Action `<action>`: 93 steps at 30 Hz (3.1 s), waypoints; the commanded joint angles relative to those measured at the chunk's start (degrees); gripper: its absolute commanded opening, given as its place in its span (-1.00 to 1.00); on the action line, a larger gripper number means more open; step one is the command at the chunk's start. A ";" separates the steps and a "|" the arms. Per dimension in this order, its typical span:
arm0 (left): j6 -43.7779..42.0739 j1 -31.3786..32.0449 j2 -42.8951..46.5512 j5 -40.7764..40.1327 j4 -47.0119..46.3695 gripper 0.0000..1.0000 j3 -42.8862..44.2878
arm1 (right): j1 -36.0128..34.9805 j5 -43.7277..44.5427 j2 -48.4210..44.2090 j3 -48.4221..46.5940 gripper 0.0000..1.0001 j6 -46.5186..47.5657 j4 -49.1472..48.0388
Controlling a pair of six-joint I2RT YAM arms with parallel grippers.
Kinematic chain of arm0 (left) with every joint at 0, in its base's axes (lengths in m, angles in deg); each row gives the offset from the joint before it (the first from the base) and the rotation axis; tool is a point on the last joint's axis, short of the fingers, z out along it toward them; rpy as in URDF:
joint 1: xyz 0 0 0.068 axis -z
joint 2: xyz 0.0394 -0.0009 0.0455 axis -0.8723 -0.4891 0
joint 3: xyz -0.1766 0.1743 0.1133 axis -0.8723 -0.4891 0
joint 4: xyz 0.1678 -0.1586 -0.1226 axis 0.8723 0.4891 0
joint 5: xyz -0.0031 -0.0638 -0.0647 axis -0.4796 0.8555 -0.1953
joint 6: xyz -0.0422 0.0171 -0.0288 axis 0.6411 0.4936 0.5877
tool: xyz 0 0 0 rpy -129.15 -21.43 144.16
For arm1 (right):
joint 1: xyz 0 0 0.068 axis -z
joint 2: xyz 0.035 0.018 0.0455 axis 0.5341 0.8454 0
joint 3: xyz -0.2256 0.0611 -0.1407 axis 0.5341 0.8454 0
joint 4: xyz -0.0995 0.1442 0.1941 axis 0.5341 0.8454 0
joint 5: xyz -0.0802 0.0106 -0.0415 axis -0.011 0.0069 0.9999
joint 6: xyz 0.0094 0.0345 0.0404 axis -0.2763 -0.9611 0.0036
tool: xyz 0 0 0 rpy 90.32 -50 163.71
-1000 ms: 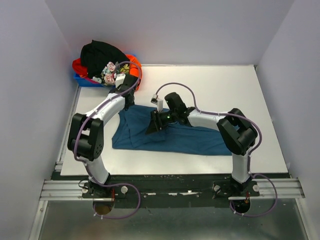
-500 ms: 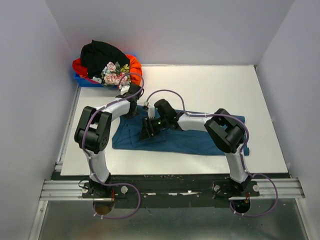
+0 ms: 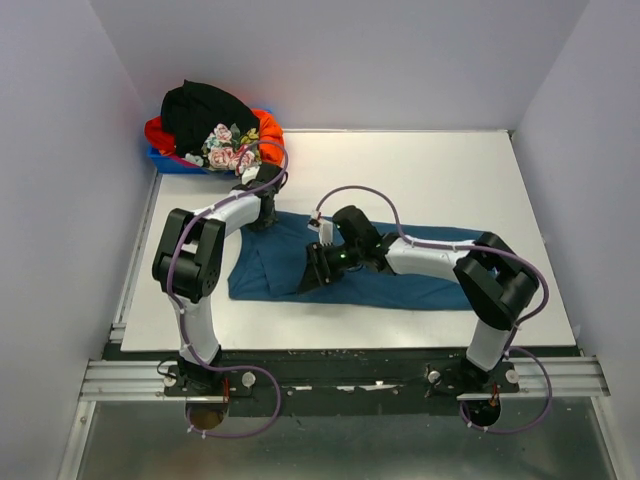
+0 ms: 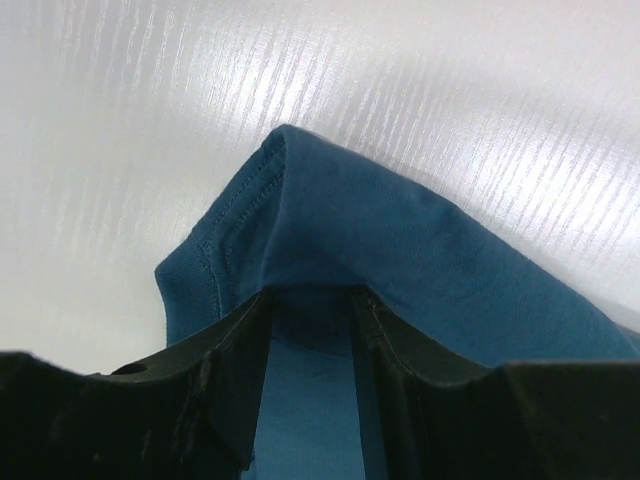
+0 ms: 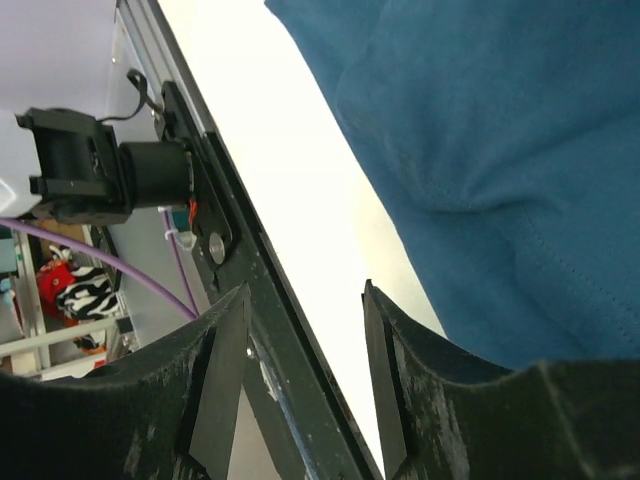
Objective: Fold and stack the t-shirts
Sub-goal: Fold the other side of the tshirt into a rectangle
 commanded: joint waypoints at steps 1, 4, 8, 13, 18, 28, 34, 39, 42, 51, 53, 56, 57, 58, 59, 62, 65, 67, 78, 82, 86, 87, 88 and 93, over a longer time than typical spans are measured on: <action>-1.03 -0.33 3.66 -2.16 1.36 0.03 0.25 | 0.38 3.99 0.40 -3.65 0.15 0.22 5.13; -0.33 0.11 7.43 -2.24 0.66 0.03 -1.77 | 2.13 6.53 1.02 -2.96 0.09 -0.84 5.14; 2.92 1.51 13.06 -1.98 -1.62 0.04 -5.71 | 3.28 10.22 1.46 -2.43 -0.21 -0.93 5.75; 5.12 6.25 18.69 -4.17 -2.33 0.04 -10.47 | 3.37 15.85 -0.21 -1.29 -0.22 -1.36 9.00; 7.93 11.00 23.43 -1.98 -3.56 0.04 -18.37 | 4.16 18.49 -2.50 2.40 -0.19 -1.89 9.44; 9.17 14.61 33.81 2.24 -4.70 0.04 -32.97 | 5.39 20.52 -2.06 3.99 -0.25 -3.65 9.09; 10.05 14.61 33.82 3.73 -7.25 0.03 -37.28 | 6.88 20.87 -1.88 3.82 -0.20 -4.09 9.09; 9.35 14.52 33.29 3.12 -6.47 0.03 -36.32 | 7.67 20.96 -2.67 4.25 -0.20 -4.00 9.09; 8.64 14.52 33.46 1.28 -4.28 0.03 -34.56 | 8.03 20.78 -3.73 4.60 -0.21 -3.74 9.27; 7.41 14.61 36.19 -0.84 0.04 0.03 -31.13 | 8.55 20.34 -3.73 4.17 -0.20 -3.48 9.53; 7.32 14.61 36.28 -0.66 0.04 0.03 -30.95 | 8.55 19.29 -2.59 3.55 -0.21 -3.48 9.27; 7.23 14.61 35.84 -0.13 -0.40 0.03 -30.78 | 8.55 17.62 -0.57 3.29 -0.21 -3.74 8.39; 7.23 14.61 35.49 -0.05 -0.31 0.03 -30.60 | 8.55 17.10 -0.13 3.37 -0.21 -3.74 7.87; 7.15 14.61 35.14 0.04 -0.31 0.03 -30.43 | 8.55 16.92 0.05 3.64 -0.21 -4.00 7.25; 7.06 14.61 34.87 0.13 -0.49 0.03 -30.25 | 8.47 16.65 0.14 3.81 -0.23 -4.18 6.90; 6.80 14.52 34.26 0.13 -0.66 0.03 -29.73 | 8.47 15.77 0.49 3.82 -0.44 -4.18 6.28; 6.44 14.52 33.64 -0.13 -0.31 0.03 -28.94 | 8.55 15.42 -0.39 4.08 -0.75 -4.18 6.54; 6.18 14.61 33.20 -0.22 -0.22 0.03 -28.58 | 8.55 15.94 -1.70 4.25 -0.82 -4.09 7.15; 5.56 14.61 33.72 -1.36 1.88 0.03 -27.26 | 8.55 16.13 -5.84 4.96 -0.64 -3.21 12.34; 5.56 14.61 34.43 -2.33 2.50 0.03 -27.26 | 8.64 15.77 -6.54 5.92 0.05 -2.60 12.43; 7.14 14.52 35.74 -4.43 2.50 -0.03 -27.88 | 9.17 19.54 -11.27 7.24 -0.01 -1.37 14.09; 8.02 14.44 36.27 -5.22 2.41 -0.11 -28.23 | 9.26 21.12 -12.85 7.33 -0.08 -0.84 15.06; 9.07 14.52 36.80 -6.01 2.24 -0.19 -28.58 | 9.34 23.48 -14.44 7.42 -0.14 -0.14 16.37; 12.85 14.08 40.31 -9.36 1.01 -1.00 -30.42 | 9.35 39.38 -23.93 8.56 -0.98 1.36 24.89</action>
